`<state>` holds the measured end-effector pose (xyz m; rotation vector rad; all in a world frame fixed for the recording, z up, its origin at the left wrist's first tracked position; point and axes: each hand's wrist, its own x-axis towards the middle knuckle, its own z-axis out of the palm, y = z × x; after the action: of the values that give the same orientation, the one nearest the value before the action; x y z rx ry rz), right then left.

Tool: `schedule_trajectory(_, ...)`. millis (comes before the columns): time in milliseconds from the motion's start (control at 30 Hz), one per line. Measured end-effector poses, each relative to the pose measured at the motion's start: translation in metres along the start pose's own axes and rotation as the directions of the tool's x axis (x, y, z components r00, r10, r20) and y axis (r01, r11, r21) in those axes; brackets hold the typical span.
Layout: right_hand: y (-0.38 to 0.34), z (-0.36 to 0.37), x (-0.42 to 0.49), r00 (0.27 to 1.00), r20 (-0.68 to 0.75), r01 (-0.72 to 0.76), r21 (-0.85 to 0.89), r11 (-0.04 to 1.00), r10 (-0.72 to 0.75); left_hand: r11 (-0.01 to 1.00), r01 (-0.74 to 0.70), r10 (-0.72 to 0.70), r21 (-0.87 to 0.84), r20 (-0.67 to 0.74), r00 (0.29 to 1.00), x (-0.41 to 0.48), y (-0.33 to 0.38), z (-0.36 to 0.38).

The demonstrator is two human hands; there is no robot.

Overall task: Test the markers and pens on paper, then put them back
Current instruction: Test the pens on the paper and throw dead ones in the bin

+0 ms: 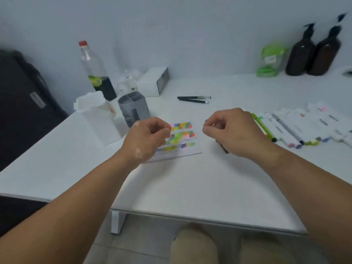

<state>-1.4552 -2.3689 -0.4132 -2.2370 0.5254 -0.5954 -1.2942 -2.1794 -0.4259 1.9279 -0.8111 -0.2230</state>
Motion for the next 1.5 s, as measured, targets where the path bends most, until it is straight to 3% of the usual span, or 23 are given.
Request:
schedule_trajectory(100, 0.015, 0.0, 0.027, 0.998, -0.052, -0.043, -0.064, 0.997, 0.04, 0.953, -0.074, 0.069, 0.295, 0.028, 0.997, 0.065, -0.004, 0.028)
schedule_trajectory(233, 0.034, 0.009, 0.037, 0.992, -0.114, -0.049, -0.044, 0.998, 0.043, 0.742, -0.216, 0.186, 0.635, 0.114, 0.976, 0.146, -0.011, 0.061)
schedule_trajectory(400, 0.049, 0.012, 0.037, 0.994, -0.108, 0.004, 0.003, 1.0, -0.003, 0.55, -0.315, 0.199, 0.774, 0.244, 0.949, 0.22, -0.015, 0.091)
schedule_trajectory(600, 0.055, 0.009, 0.039, 0.995, -0.102, -0.011, 0.033, 0.999, 0.014, 0.404, -0.405, 0.187, 0.82, 0.359, 0.914, 0.248, -0.026, 0.11)
schedule_trajectory(700, 0.057, 0.007, 0.039, 0.994, -0.108, -0.023, 0.045, 0.999, 0.028, 0.429, -0.407, 0.176, 0.806, 0.368, 0.913, 0.241, -0.022, 0.106)
schedule_trajectory(767, 0.056, 0.007, 0.037, 0.993, -0.113, -0.03, 0.047, 0.998, 0.035, 0.52, -0.381, 0.184, 0.764, 0.336, 0.924, 0.229, -0.01, 0.099)
schedule_trajectory(833, 0.052, 0.006, 0.035, 0.99, -0.138, -0.019, 0.034, 0.999, 0.023, 0.756, -0.267, 0.171, 0.598, 0.214, 0.962, 0.209, 0.01, 0.088)
schedule_trajectory(900, 0.046, 0.006, 0.035, 0.987, -0.158, 0.016, -0.003, 1.0, -0.016, 0.98, -0.051, 0.011, 0.19, 0.208, 0.978, 0.182, 0.028, 0.075)
schedule_trajectory(967, 0.036, 0.01, 0.037, 0.989, -0.122, 0.068, -0.08, 0.994, -0.077, 0.99, 0.125, -0.088, -0.07, 0.388, 0.917, 0.148, 0.037, 0.059)
schedule_trajectory(1033, 0.025, 0.02, 0.039, 0.989, -0.068, 0.117, -0.172, 0.978, -0.13, 0.962, 0.21, -0.094, -0.173, 0.512, 0.854, 0.119, 0.035, 0.046)
schedule_trajectory(1167, 0.014, 0.04, 0.04, 0.981, -0.094, 0.143, -0.24, 0.96, -0.17, 0.888, 0.312, -0.083, -0.337, 0.551, 0.831, 0.091, 0.016, 0.025)
schedule_trajectory(1233, 0.013, 0.044, 0.038, 0.978, -0.165, 0.097, -0.174, 0.98, -0.127, 0.942, 0.222, -0.079, -0.252, 0.477, 0.875, 0.086, 0.002, 0.015)
schedule_trajectory(1300, 0.014, 0.044, 0.035, 0.978, -0.196, 0.067, -0.028, 0.997, -0.072, 0.998, -0.015, -0.01, 0.069, 0.349, 0.937, 0.081, -0.017, 0.009)
schedule_trajectory(1333, 0.015, 0.044, 0.031, 0.985, -0.167, 0.053, 0.087, 0.995, -0.038, 0.967, -0.126, 0.053, 0.22, 0.313, 0.948, 0.078, -0.027, 0.007)
schedule_trajectory(1433, 0.01, 0.045, 0.02, 0.999, 0.014, -0.053, 0.429, 0.902, 0.052, 0.86, -0.337, 0.182, 0.384, 0.386, 0.904, 0.071, -0.047, 0.005)
schedule_trajectory(1500, 0.007, 0.05, 0.019, 0.987, 0.13, -0.147, 0.521, 0.84, 0.093, 0.823, -0.408, 0.216, 0.396, 0.446, 0.868, 0.074, -0.049, 0.002)
